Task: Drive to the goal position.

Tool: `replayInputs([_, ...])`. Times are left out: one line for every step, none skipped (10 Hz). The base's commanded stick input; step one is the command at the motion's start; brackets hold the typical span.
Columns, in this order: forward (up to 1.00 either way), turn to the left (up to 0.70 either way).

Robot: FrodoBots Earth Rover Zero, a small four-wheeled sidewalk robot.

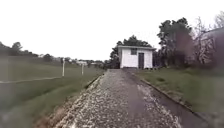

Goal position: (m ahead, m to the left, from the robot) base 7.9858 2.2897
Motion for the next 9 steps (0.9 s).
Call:
replayInputs([0.7, -0.29])
replayInputs([0.7, -0.3])
replayInputs([0.7, -0.15])
replayInputs([0.7, -0.05])
replayInputs([0.7, 0.0])
replayInputs([0.7, 0.0])
replayInputs([0.7, 0.0])
replayInputs([0.7, 0.0])
replayInputs([0.7, 0.0])
